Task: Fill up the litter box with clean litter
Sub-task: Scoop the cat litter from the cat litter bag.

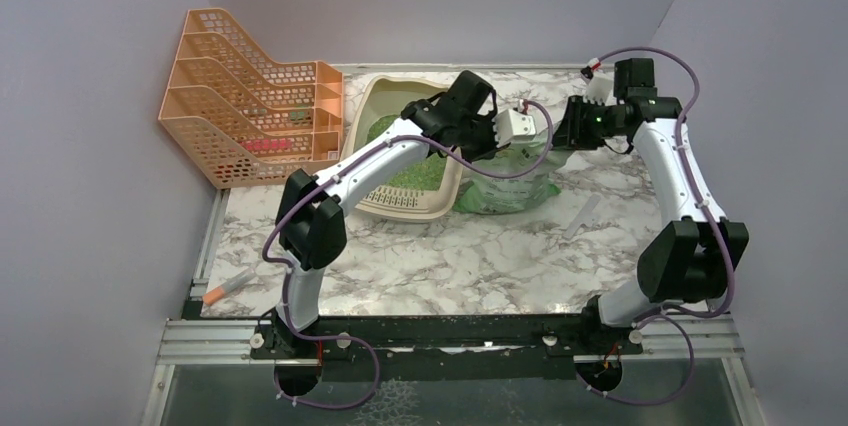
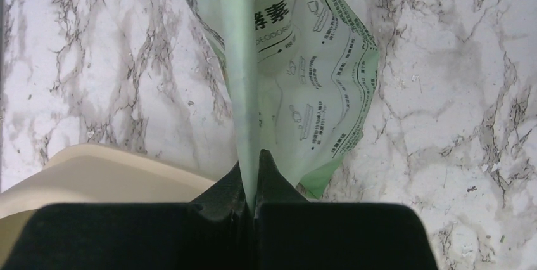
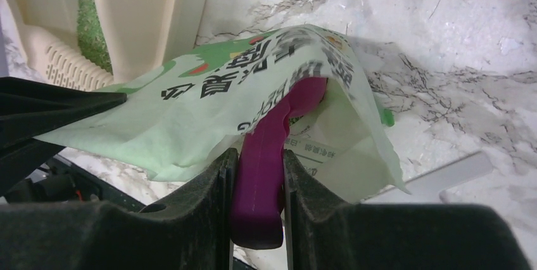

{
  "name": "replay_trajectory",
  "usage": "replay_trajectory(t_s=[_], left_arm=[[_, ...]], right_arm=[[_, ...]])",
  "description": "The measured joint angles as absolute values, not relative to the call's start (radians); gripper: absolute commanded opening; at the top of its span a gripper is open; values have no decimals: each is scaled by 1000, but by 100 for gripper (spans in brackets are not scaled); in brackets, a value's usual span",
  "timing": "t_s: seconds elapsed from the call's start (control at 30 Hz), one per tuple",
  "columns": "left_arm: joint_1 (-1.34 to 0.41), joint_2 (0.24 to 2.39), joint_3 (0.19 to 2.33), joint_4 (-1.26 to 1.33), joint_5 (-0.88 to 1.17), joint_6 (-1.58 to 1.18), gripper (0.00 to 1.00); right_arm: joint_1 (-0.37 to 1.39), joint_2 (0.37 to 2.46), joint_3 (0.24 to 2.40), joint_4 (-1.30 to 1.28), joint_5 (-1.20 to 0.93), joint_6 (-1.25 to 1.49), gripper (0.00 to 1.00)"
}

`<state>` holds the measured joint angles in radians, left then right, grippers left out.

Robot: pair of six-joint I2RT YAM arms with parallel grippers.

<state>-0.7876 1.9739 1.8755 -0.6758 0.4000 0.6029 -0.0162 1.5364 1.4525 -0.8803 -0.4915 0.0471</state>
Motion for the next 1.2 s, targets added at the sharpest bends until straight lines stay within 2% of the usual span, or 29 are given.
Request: replay_trajectory(t_s=[0.23, 0.5, 0.77, 1.2], left_arm=[[-794, 1984, 1995, -751, 436, 614, 0], [-805, 1989, 2025, -767, 543, 644, 0], [-822, 1923, 1789, -634, 547, 670, 0], [-818, 1896, 1737, -561, 519, 647, 0]], right_arm=[[-61, 1431, 1451, -940, -525, 72, 1], [-60, 1218, 1402, -1057, -421, 117, 1], [-58, 1289, 1351, -1068, -387, 142, 1], [-31, 1409, 1405, -1047, -415, 114, 1]])
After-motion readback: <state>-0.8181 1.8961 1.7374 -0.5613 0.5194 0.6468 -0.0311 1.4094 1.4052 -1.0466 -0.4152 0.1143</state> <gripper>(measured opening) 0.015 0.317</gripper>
